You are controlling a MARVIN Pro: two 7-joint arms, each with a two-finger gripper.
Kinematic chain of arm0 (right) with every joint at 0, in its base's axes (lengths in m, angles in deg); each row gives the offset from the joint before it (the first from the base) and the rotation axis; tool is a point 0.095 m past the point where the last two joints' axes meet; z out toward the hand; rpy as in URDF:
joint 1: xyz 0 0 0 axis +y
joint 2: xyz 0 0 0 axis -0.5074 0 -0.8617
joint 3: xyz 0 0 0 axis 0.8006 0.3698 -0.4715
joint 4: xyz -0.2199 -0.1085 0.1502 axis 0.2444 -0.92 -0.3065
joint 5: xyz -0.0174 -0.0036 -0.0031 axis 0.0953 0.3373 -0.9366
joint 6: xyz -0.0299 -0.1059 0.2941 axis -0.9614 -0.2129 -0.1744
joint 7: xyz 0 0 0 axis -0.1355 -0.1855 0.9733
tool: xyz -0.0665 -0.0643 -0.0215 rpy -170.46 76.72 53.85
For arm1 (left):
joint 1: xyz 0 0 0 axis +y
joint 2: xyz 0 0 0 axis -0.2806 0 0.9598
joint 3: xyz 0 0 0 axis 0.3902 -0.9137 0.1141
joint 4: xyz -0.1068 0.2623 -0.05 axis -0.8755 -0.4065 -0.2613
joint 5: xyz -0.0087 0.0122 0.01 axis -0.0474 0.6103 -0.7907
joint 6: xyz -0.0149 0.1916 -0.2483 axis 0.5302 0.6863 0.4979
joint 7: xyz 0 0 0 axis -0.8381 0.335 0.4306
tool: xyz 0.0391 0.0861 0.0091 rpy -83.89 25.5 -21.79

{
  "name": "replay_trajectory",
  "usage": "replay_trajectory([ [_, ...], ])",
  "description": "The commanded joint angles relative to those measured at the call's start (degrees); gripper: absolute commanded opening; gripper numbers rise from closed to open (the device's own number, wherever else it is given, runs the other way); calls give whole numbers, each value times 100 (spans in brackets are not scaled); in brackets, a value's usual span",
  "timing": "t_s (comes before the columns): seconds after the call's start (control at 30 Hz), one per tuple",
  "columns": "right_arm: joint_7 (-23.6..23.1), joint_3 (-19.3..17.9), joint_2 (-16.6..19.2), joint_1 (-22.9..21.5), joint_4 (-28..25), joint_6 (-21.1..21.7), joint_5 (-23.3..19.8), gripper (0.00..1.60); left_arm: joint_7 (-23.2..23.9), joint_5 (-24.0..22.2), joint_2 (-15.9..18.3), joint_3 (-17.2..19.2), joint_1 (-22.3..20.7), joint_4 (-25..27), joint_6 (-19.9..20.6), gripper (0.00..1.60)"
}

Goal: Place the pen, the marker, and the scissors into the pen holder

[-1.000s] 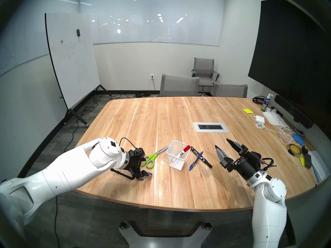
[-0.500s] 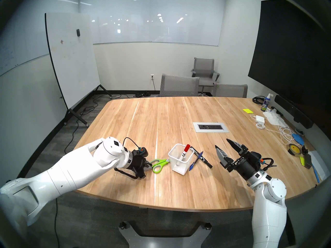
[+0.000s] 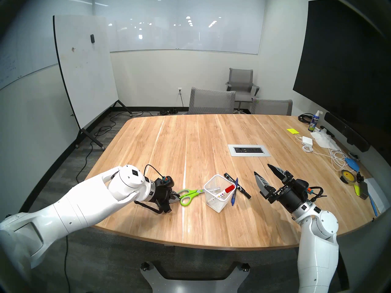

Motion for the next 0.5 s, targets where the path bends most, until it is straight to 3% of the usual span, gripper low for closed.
replay_trajectory([
  [0.0, 1, 13, -8, -53, -98, 11, -25, 160, -85, -184, 131, 263, -3, 119, -93, 0],
  [0.47, -10, 5, -18, -58, -98, 12, -17, 160, -313, -534, 292, 611, 83, 328, -147, 0],
])
